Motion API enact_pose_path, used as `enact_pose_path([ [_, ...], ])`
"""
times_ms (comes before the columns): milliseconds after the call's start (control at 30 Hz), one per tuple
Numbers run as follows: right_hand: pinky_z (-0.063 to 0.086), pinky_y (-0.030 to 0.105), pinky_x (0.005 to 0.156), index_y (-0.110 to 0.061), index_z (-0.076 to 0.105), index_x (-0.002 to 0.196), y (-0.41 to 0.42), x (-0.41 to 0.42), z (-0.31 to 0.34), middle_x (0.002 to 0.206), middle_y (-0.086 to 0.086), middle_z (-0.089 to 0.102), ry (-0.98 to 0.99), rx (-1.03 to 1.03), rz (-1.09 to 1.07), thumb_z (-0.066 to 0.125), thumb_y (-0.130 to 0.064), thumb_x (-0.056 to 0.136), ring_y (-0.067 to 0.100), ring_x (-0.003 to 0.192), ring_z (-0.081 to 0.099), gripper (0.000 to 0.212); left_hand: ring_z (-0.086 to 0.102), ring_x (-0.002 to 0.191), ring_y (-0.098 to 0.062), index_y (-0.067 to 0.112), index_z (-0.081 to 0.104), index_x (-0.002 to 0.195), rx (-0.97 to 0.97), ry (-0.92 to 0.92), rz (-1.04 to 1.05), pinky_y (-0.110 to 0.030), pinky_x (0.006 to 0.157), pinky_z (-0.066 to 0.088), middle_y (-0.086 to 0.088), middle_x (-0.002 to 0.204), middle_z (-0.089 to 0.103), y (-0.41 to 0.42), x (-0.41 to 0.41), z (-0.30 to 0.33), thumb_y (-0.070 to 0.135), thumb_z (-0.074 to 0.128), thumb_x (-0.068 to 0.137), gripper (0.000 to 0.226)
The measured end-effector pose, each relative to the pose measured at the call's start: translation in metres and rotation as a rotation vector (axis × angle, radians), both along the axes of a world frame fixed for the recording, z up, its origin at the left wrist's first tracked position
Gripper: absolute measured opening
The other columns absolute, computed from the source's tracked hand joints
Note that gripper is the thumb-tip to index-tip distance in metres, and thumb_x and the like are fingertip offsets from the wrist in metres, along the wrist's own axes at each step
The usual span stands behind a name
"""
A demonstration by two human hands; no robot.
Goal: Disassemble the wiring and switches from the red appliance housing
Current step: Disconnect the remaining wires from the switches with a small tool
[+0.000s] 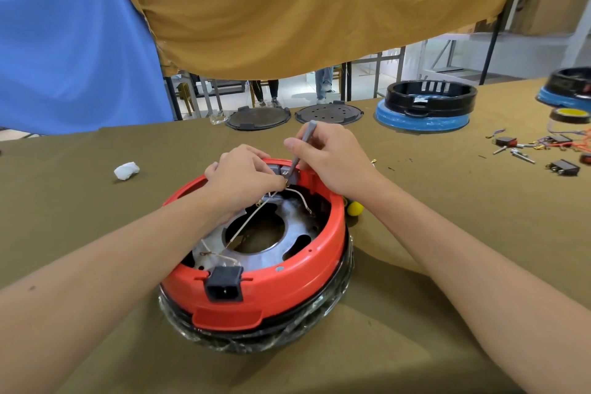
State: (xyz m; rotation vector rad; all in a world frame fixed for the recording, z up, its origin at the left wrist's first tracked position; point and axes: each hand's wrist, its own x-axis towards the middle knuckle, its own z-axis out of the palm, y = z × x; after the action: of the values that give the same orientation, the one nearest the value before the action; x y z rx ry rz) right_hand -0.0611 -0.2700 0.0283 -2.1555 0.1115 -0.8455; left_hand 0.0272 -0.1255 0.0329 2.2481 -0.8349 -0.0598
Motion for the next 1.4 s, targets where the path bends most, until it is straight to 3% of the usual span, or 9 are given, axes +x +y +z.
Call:
enact_pose_path([
  [67, 0.054, 0.050, 0.080, -0.008, 0.064, 0.079, -0.002, 0.001, -0.001, 0.070, 0.006, 0.070, 0.004, 0.063, 0.013, 0.063, -0.025, 0.097, 0.028, 0.073, 0.068, 0.025, 0.049, 0.120, -0.015, 0.022, 0.075, 0.056, -0.006, 0.002, -0.007, -0.050, 0.110, 0.029, 0.017, 0.112, 0.059, 0.000, 0.000, -0.001, 0.026, 0.077, 0.072, 0.017],
  [233, 0.052, 0.057, 0.081, -0.008, 0.063, 0.080, -0.003, 0.003, -0.002, 0.080, 0.022, 0.068, 0.003, 0.133, 0.025, 0.063, -0.025, 0.097, 0.040, 0.079, 0.065, 0.025, 0.049, 0.120, -0.016, 0.026, 0.074, 0.054, -0.006, 0.001, -0.008, -0.052, 0.109, 0.030, 0.017, 0.114, 0.059, 0.001, 0.000, -0.002, 0.025, 0.077, 0.070, 0.017],
  [400, 0.052, 0.052, 0.076, -0.001, 0.063, 0.084, -0.005, 0.004, -0.004, 0.066, 0.007, 0.061, 0.014, 0.190, 0.033, 0.063, -0.027, 0.098, 0.021, 0.064, 0.056, 0.029, 0.049, 0.121, -0.017, 0.023, 0.074, 0.054, 0.000, 0.002, -0.016, -0.052, 0.110, 0.030, 0.015, 0.116, 0.059, 0.001, 0.000, -0.002, 0.023, 0.077, 0.071, 0.017],
  [567, 0.047, 0.042, 0.067, -0.002, 0.062, 0.083, -0.006, 0.004, -0.005, 0.068, 0.006, 0.058, 0.060, 0.198, 0.038, 0.063, -0.028, 0.098, 0.016, 0.062, 0.053, 0.030, 0.049, 0.120, -0.016, 0.022, 0.076, 0.058, 0.021, 0.009, -0.031, -0.051, 0.110, 0.031, 0.016, 0.116, 0.057, 0.003, 0.001, -0.001, 0.024, 0.077, 0.070, 0.012],
  [800, 0.054, 0.053, 0.076, -0.001, 0.063, 0.083, -0.004, 0.003, -0.007, 0.068, 0.008, 0.060, -0.014, 0.223, -0.008, 0.060, -0.030, 0.099, 0.021, 0.065, 0.056, 0.033, 0.047, 0.123, -0.016, 0.030, 0.076, 0.057, -0.002, 0.032, -0.055, -0.050, 0.112, 0.030, 0.017, 0.116, 0.055, 0.003, 0.002, -0.001, 0.026, 0.077, 0.072, 0.015],
  [1000, 0.052, 0.055, 0.069, 0.003, 0.062, 0.083, -0.004, 0.001, -0.008, 0.064, 0.009, 0.057, -0.119, 0.255, -0.046, 0.058, -0.031, 0.100, 0.019, 0.060, 0.053, 0.039, 0.045, 0.125, -0.015, 0.033, 0.077, 0.060, 0.015, 0.090, -0.095, -0.048, 0.114, 0.026, 0.019, 0.120, 0.052, 0.005, -0.002, 0.004, 0.039, 0.078, 0.064, 0.007],
  [1200, 0.053, 0.047, 0.061, 0.002, 0.061, 0.081, -0.007, 0.003, -0.009, 0.056, -0.001, 0.056, -0.146, 0.295, -0.040, 0.059, -0.032, 0.099, 0.012, 0.054, 0.054, 0.039, 0.040, 0.129, -0.013, 0.036, 0.079, 0.067, 0.056, 0.121, -0.114, -0.048, 0.118, 0.019, 0.021, 0.125, 0.048, 0.008, -0.004, 0.008, 0.037, 0.081, 0.072, 0.006],
  [1333, 0.054, 0.033, 0.055, 0.002, 0.060, 0.080, -0.010, 0.004, -0.009, 0.056, 0.005, 0.057, -0.165, 0.357, -0.027, 0.059, -0.030, 0.100, 0.015, 0.053, 0.056, 0.038, 0.030, 0.139, -0.012, 0.039, 0.079, 0.071, 0.118, 0.163, -0.199, -0.050, 0.121, 0.010, 0.020, 0.134, 0.041, 0.013, -0.006, 0.011, 0.044, 0.080, 0.066, 0.007],
  [1400, 0.056, 0.035, 0.058, 0.005, 0.060, 0.083, -0.010, 0.003, -0.009, 0.059, 0.007, 0.057, -0.165, 0.371, -0.015, 0.058, -0.030, 0.100, 0.015, 0.054, 0.056, 0.039, 0.026, 0.142, -0.009, 0.037, 0.079, 0.074, 0.115, 0.189, -0.226, -0.051, 0.121, 0.007, 0.019, 0.138, 0.039, 0.014, -0.006, 0.014, 0.046, 0.079, 0.065, 0.012],
])
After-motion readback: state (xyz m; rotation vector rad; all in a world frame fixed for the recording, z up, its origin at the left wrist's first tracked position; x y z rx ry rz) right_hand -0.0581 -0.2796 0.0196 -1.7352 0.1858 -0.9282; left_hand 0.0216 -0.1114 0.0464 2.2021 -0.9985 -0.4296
